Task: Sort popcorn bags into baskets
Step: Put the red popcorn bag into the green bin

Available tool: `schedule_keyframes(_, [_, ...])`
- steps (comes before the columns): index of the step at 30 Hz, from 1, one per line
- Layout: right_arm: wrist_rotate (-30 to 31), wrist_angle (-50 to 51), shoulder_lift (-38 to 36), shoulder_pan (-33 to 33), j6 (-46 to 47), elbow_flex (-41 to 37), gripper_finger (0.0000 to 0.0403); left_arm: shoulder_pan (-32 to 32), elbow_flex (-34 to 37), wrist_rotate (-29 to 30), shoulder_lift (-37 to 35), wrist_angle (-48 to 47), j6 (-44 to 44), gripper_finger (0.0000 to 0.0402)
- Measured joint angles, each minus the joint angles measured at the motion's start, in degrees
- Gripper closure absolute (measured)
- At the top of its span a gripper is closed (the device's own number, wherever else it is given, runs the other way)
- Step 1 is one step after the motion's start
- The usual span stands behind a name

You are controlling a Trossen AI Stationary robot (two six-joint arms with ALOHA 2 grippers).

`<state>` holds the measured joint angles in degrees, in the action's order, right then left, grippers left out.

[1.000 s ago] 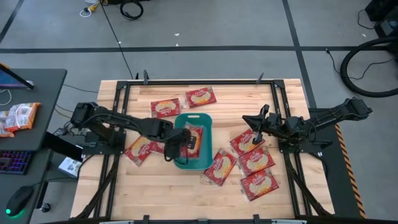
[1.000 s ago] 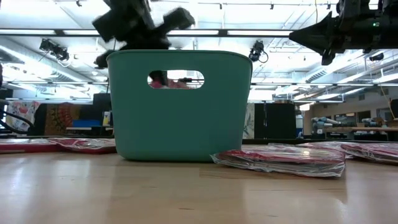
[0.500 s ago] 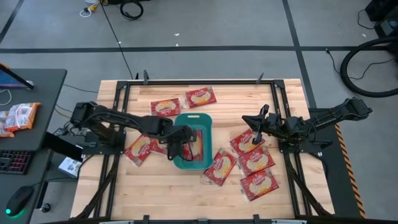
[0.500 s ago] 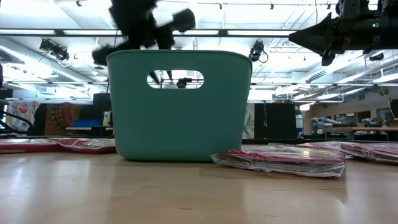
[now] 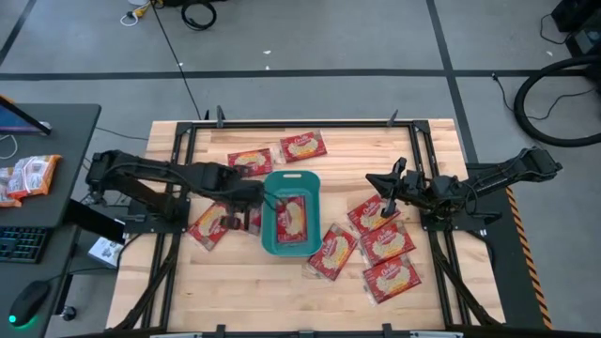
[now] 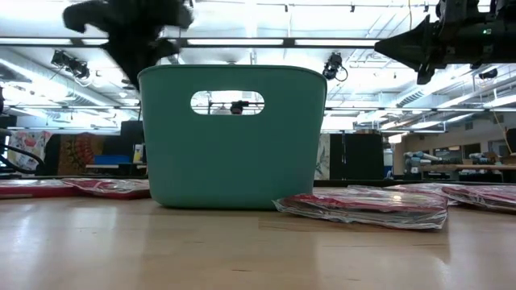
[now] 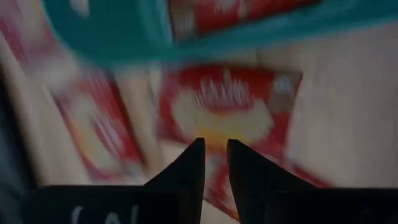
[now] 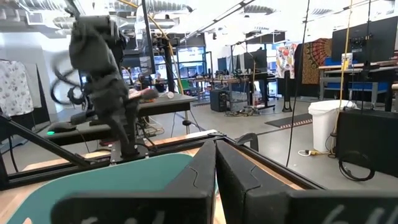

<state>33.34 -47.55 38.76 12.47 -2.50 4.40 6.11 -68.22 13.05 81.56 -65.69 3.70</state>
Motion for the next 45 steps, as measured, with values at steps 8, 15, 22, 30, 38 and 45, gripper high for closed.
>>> schedule_keyframes(8, [0.00, 0.02, 0.01, 0.00, 0.00, 0.00, 0.0384, 3.12, 11.89, -6.30, 0.09, -3.73, -26.06, 0.0331])
schedule_keyframes(15, [0.00, 0.02, 0.00, 0.00, 0.00, 0.00, 0.0384, 8.90, 20.91, -9.79, 0.09, 4.53, -45.76, 0.0326])
schedule_keyframes(22, [0.00, 0.00, 0.01, 0.00, 0.00, 0.00, 0.0384, 12.97, 22.85, -7.74, 0.56, 11.01, -55.36, 0.0247])
schedule_keyframes(30, [-0.23, -0.16, 0.02, 0.00, -0.02, 0.00, 0.0384, 15.38, 22.90, -3.60, 3.54, 11.43, -59.25, 0.0192])
schedule_keyframes(38, [-0.39, -0.35, 0.02, 0.00, -0.02, 0.00, 0.0384, 16.30, 26.59, -3.31, 5.18, 14.82, -61.06, 0.0205])
schedule_keyframes(45, [-0.39, -0.35, 0.02, 0.00, -0.02, 0.00, 0.0384, 16.28, 28.89, -2.91, 4.94, 16.22, -61.61, 0.0223])
